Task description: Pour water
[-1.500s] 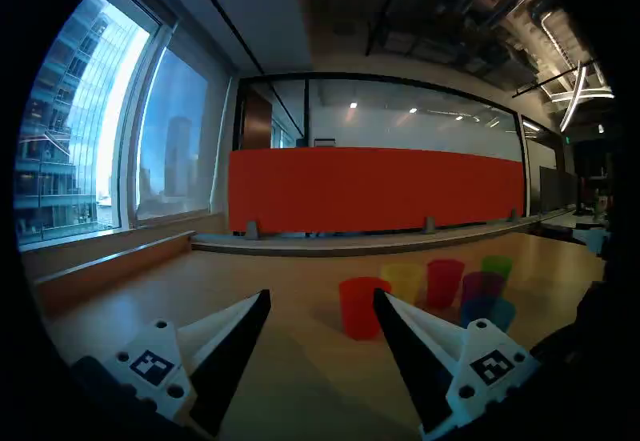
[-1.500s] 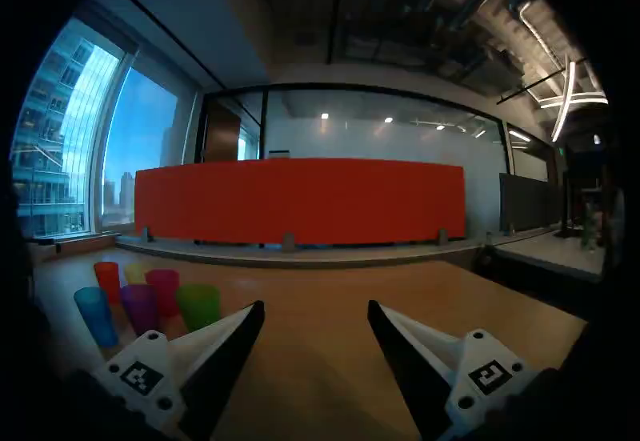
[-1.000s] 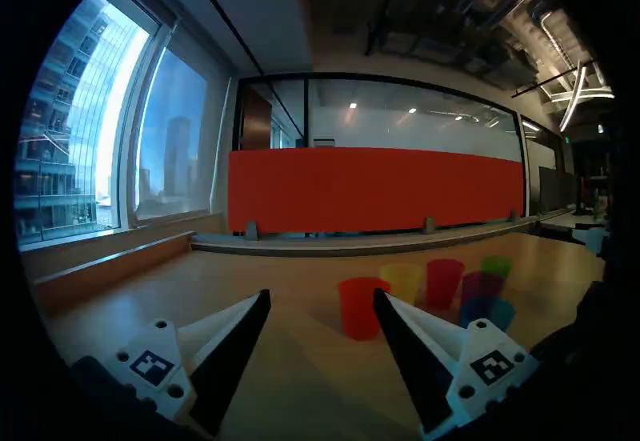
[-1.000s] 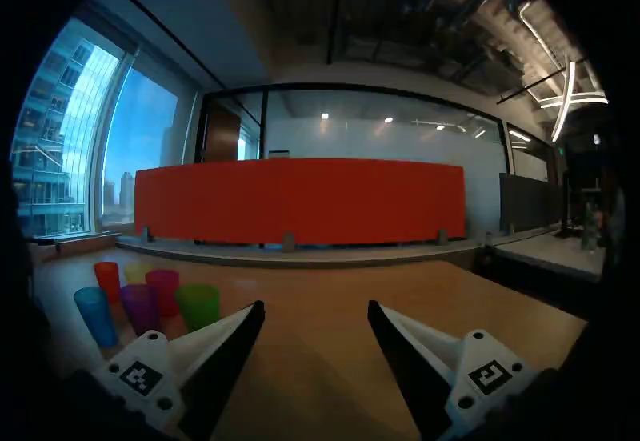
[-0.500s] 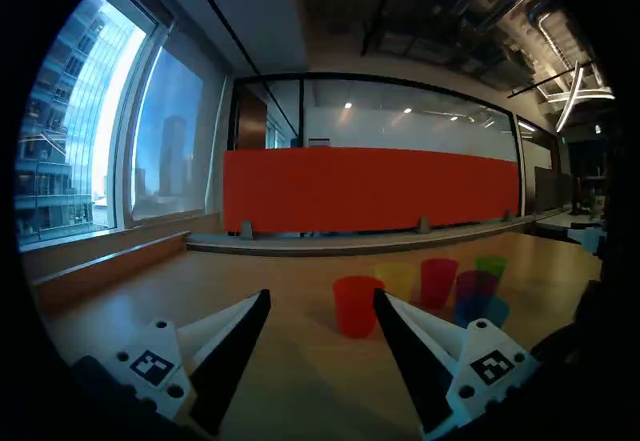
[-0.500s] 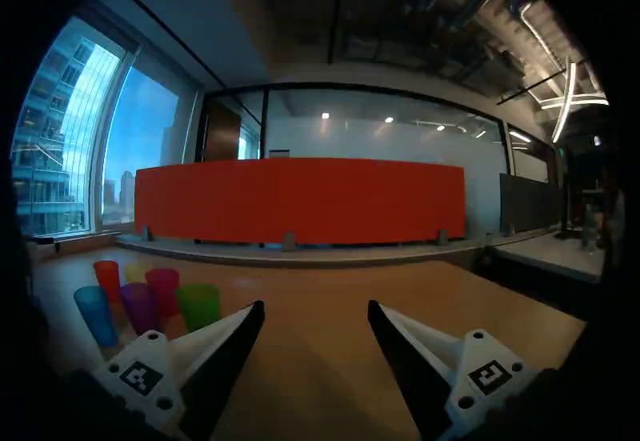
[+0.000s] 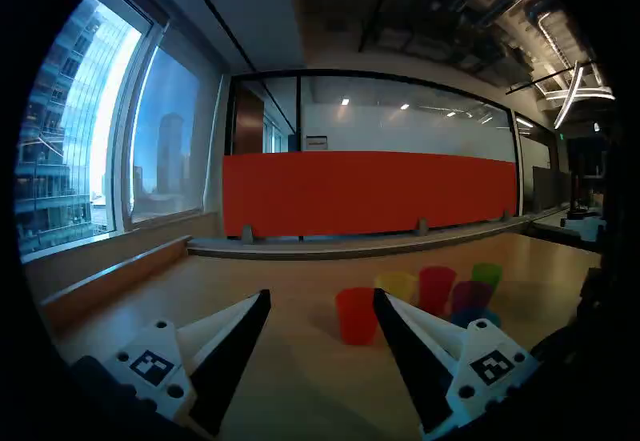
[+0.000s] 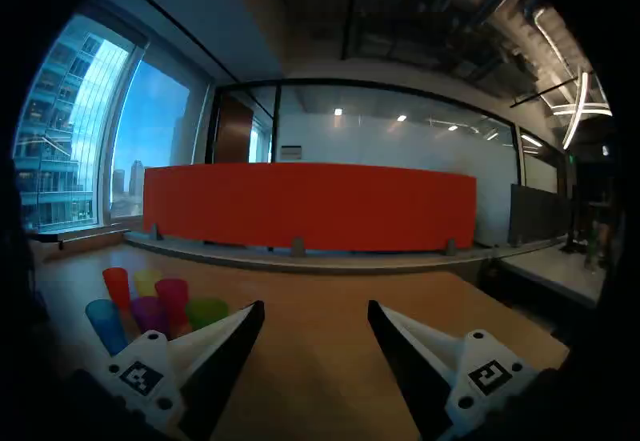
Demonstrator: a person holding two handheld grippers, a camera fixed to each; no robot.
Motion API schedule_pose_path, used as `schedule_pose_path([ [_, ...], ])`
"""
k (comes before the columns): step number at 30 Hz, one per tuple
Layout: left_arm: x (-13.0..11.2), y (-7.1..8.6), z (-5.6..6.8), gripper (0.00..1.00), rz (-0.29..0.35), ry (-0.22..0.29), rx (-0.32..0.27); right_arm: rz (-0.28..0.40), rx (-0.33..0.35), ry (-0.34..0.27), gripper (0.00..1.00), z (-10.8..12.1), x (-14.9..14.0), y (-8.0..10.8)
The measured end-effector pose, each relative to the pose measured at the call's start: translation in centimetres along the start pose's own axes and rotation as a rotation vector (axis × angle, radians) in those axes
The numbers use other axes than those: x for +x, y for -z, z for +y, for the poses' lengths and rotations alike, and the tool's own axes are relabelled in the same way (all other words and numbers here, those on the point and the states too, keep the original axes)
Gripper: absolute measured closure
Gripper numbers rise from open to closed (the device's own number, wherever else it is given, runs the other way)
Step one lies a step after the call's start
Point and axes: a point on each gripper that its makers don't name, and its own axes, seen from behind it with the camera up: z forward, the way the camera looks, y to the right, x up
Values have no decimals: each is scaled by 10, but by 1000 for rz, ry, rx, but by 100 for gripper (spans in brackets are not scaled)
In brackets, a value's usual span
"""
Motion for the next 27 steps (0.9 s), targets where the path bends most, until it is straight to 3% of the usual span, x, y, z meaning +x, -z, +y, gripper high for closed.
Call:
schedule_pose_path([
  [9, 60, -4, -2, 5, 25, -29, -28, -23, 4, -27, 0, 8, 48, -8],
  [18, 119, -12, -6, 5, 26, -11, -45, -10, 19, -62, 0, 17, 98, -15],
  [27, 162, -15, 0, 5, 20, 12, -88, -10, 25, -37, 0, 23, 134, -19],
])
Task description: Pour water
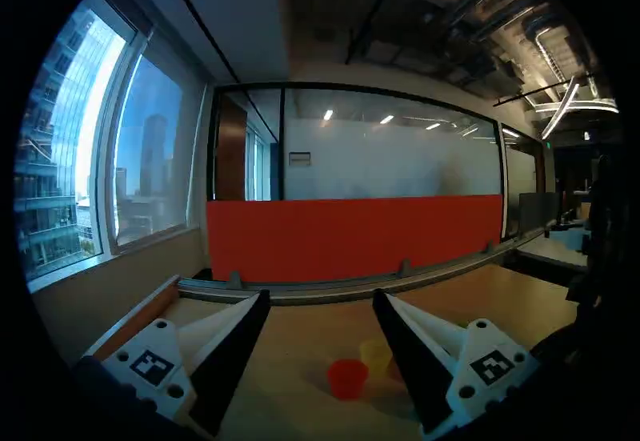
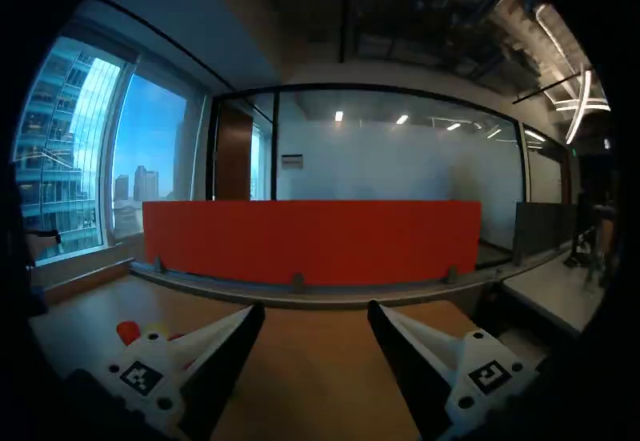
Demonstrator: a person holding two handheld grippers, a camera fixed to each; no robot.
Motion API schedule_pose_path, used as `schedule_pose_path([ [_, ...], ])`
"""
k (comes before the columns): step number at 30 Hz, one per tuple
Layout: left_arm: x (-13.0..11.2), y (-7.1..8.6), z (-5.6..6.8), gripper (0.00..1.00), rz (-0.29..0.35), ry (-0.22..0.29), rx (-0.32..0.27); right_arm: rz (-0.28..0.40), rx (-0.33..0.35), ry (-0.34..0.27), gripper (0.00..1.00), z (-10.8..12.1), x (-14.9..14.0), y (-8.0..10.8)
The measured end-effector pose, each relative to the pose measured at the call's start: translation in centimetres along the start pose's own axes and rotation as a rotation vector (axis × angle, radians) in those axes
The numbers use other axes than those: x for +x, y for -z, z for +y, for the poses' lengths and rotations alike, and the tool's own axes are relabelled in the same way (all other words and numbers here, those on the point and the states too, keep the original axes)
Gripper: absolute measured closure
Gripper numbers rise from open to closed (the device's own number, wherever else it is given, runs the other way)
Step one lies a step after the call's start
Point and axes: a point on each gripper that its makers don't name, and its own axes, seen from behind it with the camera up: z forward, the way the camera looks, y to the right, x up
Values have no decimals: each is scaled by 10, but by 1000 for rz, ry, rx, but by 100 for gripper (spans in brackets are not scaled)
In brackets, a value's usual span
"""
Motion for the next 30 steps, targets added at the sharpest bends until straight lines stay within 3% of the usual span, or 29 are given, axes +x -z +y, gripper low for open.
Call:
schedule_pose_path([
  [9, 15, -1, 0, 5, -6, 8, -26, 5, 30, 3, 0, -3, 17, 0],
  [20, 14, -3, 3, 5, -15, -13, -77, 17, 171, -38, 0, -27, 29, 2],
  [30, 15, -4, 39, 5, -12, -26, -223, 9, 316, -18, 0, -53, 33, 7],
])
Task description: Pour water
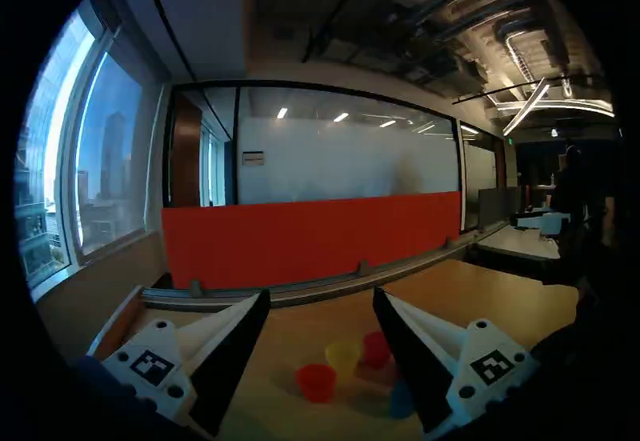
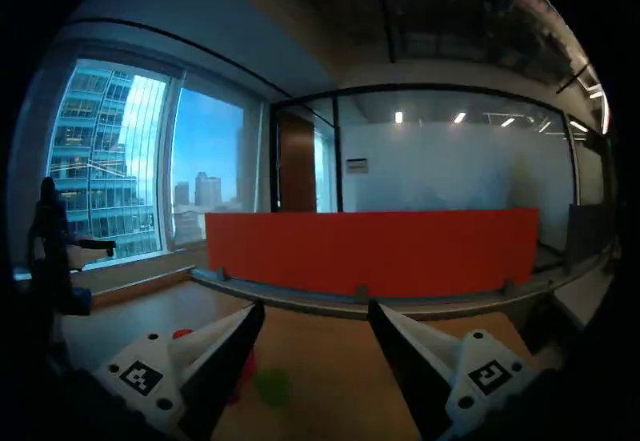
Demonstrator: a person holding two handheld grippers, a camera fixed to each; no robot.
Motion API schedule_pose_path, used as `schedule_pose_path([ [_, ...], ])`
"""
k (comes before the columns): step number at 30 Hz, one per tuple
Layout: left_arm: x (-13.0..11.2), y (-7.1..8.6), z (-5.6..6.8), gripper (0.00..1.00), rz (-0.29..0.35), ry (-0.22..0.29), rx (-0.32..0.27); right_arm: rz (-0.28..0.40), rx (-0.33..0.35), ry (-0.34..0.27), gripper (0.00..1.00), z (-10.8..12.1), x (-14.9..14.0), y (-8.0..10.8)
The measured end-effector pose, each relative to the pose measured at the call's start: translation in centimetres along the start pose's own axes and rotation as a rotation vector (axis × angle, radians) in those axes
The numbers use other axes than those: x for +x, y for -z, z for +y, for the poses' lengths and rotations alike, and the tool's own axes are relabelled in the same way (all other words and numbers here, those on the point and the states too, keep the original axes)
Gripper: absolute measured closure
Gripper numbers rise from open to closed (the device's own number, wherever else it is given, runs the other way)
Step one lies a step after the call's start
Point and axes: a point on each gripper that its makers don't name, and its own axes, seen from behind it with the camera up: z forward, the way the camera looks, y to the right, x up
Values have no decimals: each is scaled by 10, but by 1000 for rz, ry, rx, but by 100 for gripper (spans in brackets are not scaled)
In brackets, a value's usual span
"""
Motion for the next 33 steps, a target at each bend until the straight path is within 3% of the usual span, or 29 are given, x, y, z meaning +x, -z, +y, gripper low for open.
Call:
schedule_pose_path([
  [9, 3, 0, 23, 5, 9, 9, -122, -25, 58, 33, 0, -14, -2, -4],
  [15, -8, 0, 30, 5, -21, -12, -151, -62, 100, 48, 0, -26, -9, -8],
  [21, -16, 0, 44, 5, -39, -13, -215, -88, 154, 51, 0, -39, -10, -10],
  [33, -45, -2, 55, 5, -106, -28, -277, -166, 194, 81, 0, -43, -31, -15],
])
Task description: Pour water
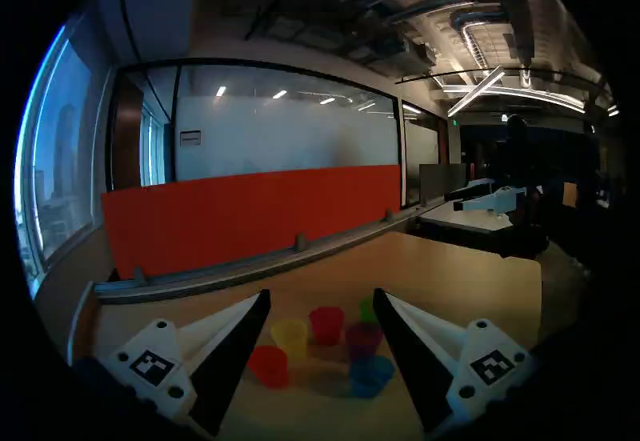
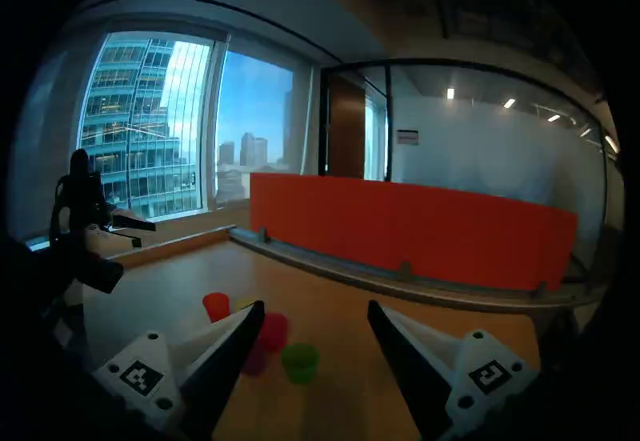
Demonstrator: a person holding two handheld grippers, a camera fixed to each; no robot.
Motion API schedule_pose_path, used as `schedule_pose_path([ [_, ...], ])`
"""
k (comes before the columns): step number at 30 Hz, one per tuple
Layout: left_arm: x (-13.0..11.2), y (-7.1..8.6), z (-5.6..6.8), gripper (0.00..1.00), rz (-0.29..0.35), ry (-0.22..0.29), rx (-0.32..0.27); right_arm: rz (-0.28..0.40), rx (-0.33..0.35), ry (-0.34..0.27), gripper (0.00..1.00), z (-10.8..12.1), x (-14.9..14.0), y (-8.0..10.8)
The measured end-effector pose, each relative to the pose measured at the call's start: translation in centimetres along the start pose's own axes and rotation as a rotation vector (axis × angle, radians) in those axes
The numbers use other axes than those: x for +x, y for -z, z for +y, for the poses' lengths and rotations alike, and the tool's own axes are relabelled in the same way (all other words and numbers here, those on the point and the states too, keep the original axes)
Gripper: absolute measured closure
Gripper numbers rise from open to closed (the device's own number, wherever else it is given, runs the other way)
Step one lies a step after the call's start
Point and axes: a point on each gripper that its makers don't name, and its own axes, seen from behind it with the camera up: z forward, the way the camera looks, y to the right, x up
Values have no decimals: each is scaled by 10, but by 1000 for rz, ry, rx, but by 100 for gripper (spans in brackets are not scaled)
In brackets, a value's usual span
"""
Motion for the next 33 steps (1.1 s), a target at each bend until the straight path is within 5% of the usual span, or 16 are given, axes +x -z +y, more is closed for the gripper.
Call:
schedule_pose_path([
  [8, -22, -8, 3, 5, -37, 5, -25, -44, 11, 20, 0, -1, -19, -7],
  [33, -90, -21, 40, 5, -115, -41, -120, -127, 35, 43, 0, -4, -72, -27],
])
